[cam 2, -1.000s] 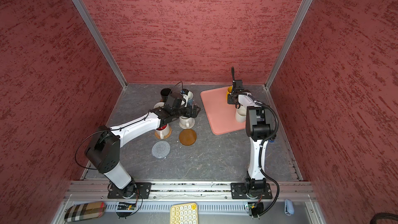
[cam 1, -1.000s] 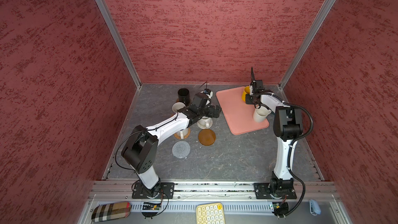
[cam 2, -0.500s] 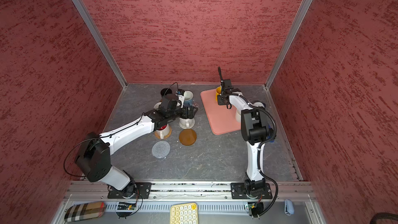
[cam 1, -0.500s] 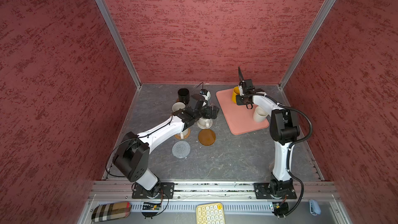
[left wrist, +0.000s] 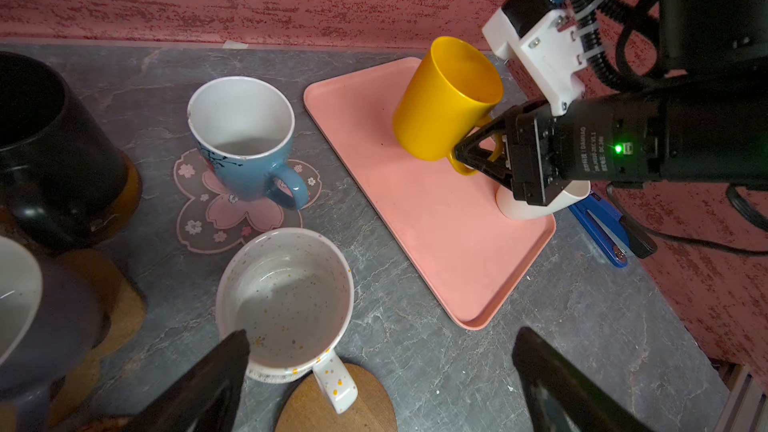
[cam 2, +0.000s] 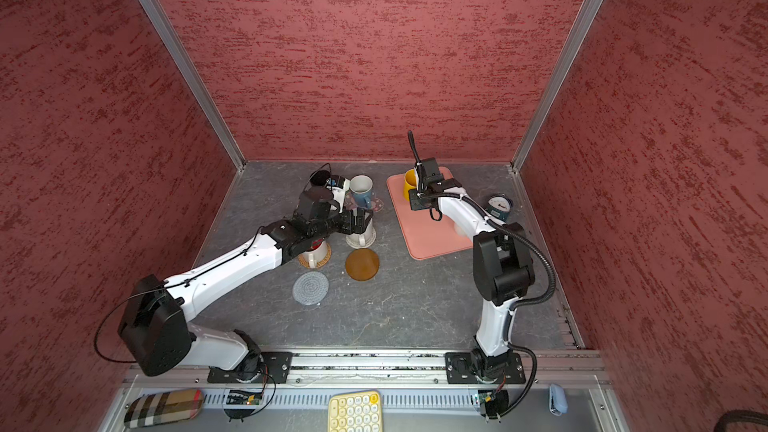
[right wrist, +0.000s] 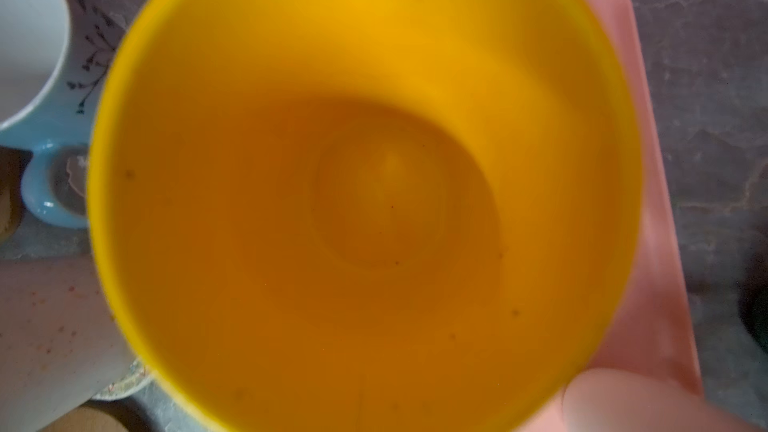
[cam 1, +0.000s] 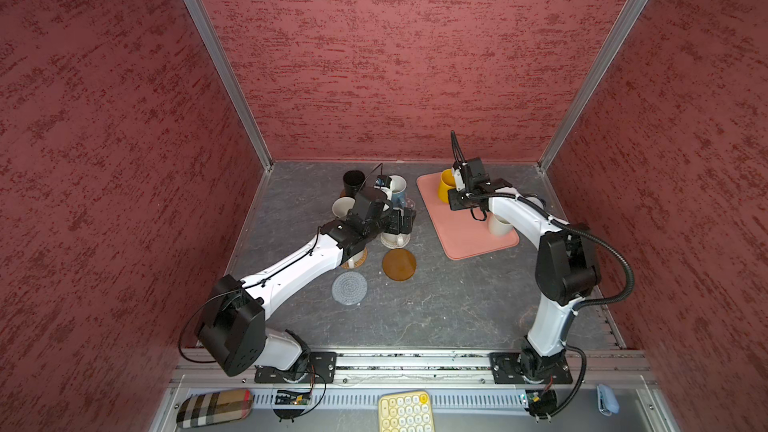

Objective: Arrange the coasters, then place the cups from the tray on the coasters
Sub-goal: 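Lift the yellow mug off the tray with the right gripper toward the wooden coaster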

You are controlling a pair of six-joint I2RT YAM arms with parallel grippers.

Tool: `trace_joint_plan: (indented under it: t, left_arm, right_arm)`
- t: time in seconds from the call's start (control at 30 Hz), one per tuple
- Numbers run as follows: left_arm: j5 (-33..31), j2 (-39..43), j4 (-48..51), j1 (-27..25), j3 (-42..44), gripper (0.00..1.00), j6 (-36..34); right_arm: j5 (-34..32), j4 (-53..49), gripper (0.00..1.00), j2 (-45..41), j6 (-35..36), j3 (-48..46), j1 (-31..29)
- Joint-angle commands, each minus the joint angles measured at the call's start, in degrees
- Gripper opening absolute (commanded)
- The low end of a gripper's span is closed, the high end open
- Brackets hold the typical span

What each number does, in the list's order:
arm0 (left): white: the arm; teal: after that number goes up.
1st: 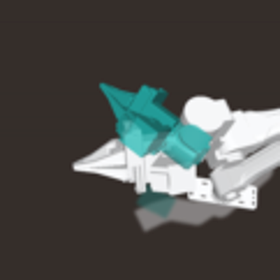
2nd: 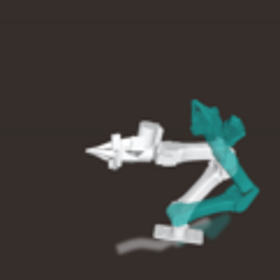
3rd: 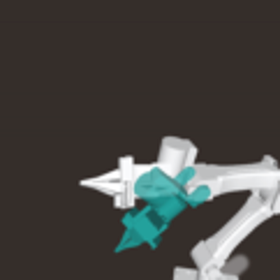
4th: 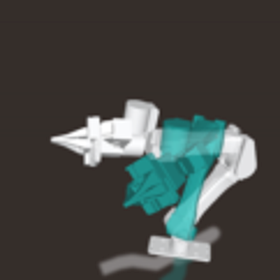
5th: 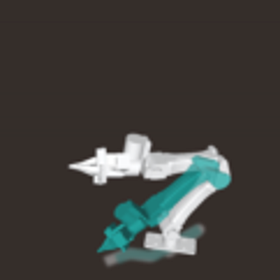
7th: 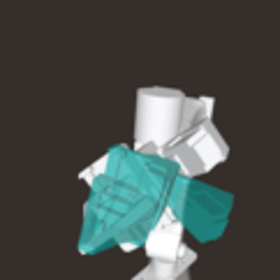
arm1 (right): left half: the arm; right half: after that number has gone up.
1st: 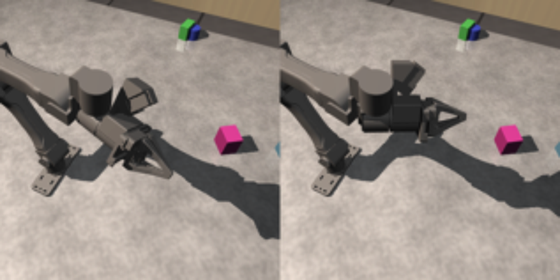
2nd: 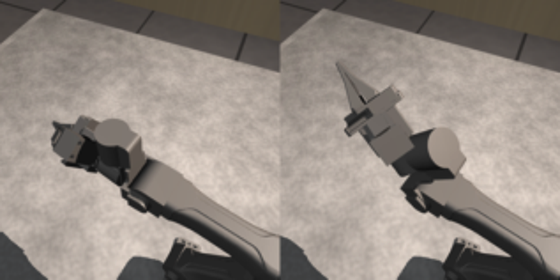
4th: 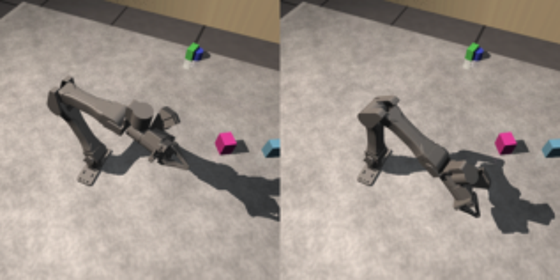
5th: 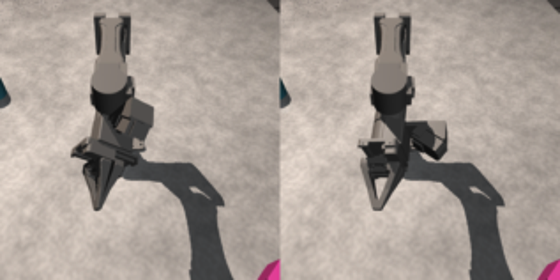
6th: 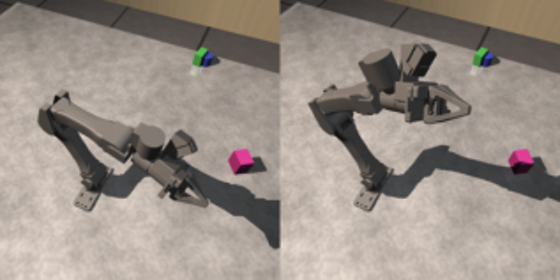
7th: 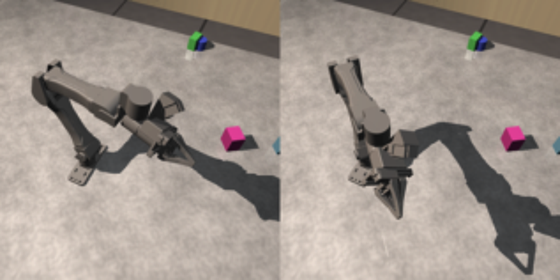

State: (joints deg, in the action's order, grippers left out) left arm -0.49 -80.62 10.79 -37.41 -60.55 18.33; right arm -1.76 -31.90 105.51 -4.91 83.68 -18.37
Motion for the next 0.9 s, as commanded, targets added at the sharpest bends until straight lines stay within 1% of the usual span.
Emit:
trace_joint_plan:
  t: [0.0,0.27,0.43,0.47,0.5,0.73,0.87]
  left_arm:
    - [-2.0,2.1,2.5,-1.1,1.1,1.0,0.5]
    - [-3.5,6.3,5.5,-2.9,2.6,0.99,1.4]
    - [-5.1,7.8,7.6,-4.4,3.0,1.0,1.8]
    - [-5.6,7.9,8.0,-4.8,3.1,1.0,1.8]
    - [-5.9,8.0,8.4,-5.1,3.2,1.0,1.9]
    - [-8.0,8.4,9.3,-7.5,4.4,1.0,3.2]
    - [-10.3,8.4,10.3,-9.2,4.4,1.0,3.5]
  right_arm:
    - [0.4,5.9,0.0,-6.8,-1.6,-2.8,-1.0]
    - [2.8,5.6,0.0,-16.2,-4.6,-12.2,-4.5]
    - [2.7,5.4,0.0,-21.8,-5.6,-18.0,-7.5]
    - [2.7,5.2,0.0,-21.9,-5.6,-18.8,-8.2]
    - [2.6,5.0,0.0,-24.0,-5.6,-19.5,-8.9]
    - [1.8,5.5,0.0,-29.3,-7.0,-25.7,-13.5]
    - [1.5,6.8,0.0,-31.4,-5.9,-29.1,-17.1]
